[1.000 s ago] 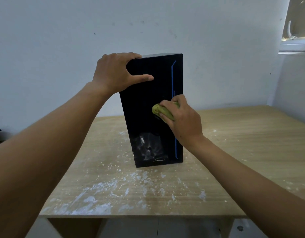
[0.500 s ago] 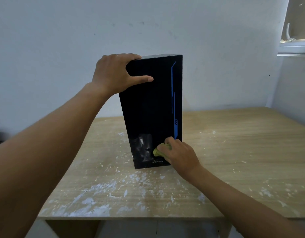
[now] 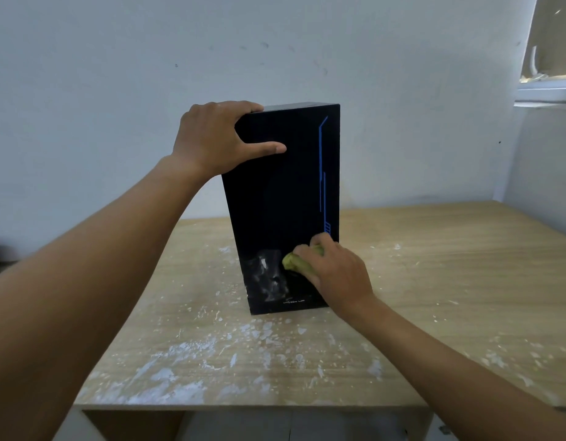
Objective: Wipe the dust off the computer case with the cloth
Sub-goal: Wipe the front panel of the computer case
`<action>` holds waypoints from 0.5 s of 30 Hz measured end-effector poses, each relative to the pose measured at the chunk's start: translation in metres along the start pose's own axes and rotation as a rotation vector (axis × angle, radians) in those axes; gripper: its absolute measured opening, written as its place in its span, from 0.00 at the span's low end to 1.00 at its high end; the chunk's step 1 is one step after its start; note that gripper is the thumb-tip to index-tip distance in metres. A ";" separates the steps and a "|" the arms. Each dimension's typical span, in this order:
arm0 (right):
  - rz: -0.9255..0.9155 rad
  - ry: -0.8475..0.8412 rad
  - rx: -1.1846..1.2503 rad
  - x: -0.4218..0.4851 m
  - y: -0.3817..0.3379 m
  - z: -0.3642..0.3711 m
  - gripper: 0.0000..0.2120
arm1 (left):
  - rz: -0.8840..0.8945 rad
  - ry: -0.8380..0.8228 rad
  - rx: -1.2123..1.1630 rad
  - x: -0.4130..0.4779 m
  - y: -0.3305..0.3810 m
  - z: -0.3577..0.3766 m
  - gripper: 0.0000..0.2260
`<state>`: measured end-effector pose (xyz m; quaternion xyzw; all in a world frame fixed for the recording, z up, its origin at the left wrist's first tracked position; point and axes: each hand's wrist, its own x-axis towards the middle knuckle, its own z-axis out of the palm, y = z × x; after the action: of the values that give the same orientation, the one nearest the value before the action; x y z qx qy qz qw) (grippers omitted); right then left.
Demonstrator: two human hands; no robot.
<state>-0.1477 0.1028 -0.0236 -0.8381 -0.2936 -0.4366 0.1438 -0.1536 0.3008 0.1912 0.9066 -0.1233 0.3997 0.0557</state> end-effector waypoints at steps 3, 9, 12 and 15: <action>0.021 0.068 0.052 0.024 -0.002 -0.015 0.11 | 0.007 -0.001 0.001 0.000 0.000 0.000 0.38; 0.058 0.188 0.126 0.061 -0.007 -0.038 0.13 | 0.004 -0.005 0.007 0.001 0.000 0.001 0.39; 0.054 0.190 0.092 0.060 -0.008 -0.034 0.12 | 0.001 -0.011 0.006 0.000 0.001 0.000 0.39; 0.052 0.173 0.076 0.054 -0.009 -0.027 0.12 | 0.003 -0.014 0.010 0.000 0.001 -0.001 0.38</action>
<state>-0.1468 0.1164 0.0363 -0.7985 -0.2748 -0.4921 0.2114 -0.1544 0.3001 0.1920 0.9095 -0.1232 0.3938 0.0496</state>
